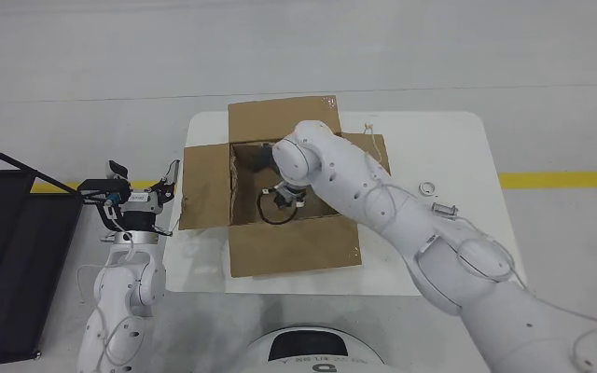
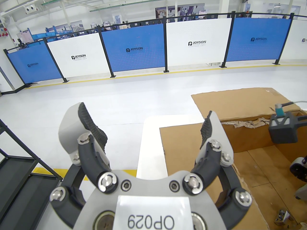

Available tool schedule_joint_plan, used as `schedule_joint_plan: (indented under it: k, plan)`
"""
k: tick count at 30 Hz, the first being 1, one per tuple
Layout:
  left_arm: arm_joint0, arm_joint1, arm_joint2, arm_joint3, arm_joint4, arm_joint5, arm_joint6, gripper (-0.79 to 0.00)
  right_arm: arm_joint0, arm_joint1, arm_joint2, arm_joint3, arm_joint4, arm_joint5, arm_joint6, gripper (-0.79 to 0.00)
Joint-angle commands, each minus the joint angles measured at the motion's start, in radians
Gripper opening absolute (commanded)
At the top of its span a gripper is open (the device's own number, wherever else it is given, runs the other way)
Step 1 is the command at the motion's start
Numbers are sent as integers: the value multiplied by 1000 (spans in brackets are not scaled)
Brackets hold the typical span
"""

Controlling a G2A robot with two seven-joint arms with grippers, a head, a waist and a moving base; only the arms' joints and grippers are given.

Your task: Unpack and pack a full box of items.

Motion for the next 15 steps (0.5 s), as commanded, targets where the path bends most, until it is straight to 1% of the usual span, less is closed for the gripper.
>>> schedule_joint_plan:
  k: [1,5,8,11,13,14,15]
  plan:
    - [0,0,0,0,0,0,0,0,4,-16,-16,56,14,-14,-4,-422]
    - [0,0,0,0,0,0,0,0,1,-41,-34,135,55,-62,-5,-406]
    - [0,0,0,0,0,0,0,0,-2,-43,-16,165,103,-126,-16,-394]
    - [0,0,0,0,0,0,0,0,-13,-30,15,177,134,-175,-35,-237]
    - [0,0,0,0,0,0,0,0,-28,-17,34,168,143,-198,-37,-185]
    - [0,0,0,0,0,0,0,0,-36,-10,42,159,142,-204,-35,-172]
    - [0,0,0,0,0,0,0,0,-47,-2,48,147,140,-208,-32,-132]
